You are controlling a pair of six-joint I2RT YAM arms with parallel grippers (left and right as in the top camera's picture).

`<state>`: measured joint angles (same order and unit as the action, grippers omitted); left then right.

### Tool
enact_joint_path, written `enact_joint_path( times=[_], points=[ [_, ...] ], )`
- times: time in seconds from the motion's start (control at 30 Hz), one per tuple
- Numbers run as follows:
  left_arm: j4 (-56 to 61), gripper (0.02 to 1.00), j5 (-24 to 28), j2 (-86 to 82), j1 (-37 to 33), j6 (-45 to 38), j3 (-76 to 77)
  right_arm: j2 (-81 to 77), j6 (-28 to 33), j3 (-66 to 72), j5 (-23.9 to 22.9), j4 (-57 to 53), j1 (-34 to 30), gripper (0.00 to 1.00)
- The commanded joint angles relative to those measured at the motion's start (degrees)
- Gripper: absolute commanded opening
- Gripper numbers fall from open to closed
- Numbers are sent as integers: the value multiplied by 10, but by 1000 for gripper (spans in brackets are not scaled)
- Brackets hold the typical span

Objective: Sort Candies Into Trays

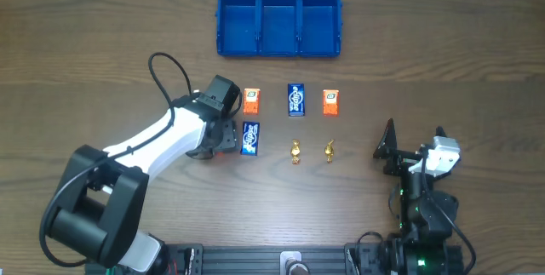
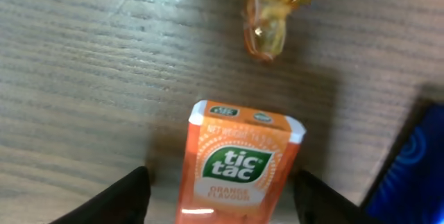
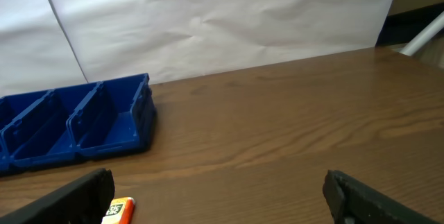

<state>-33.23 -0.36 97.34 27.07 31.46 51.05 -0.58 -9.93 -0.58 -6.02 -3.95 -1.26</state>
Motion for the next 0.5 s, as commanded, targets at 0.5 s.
enact_joint_path(
  times=[0.5],
  points=[
    [-153, 294, -108, 25, -22, -20, 430, 4, 7, 1, -4, -2, 7, 998]
  ],
)
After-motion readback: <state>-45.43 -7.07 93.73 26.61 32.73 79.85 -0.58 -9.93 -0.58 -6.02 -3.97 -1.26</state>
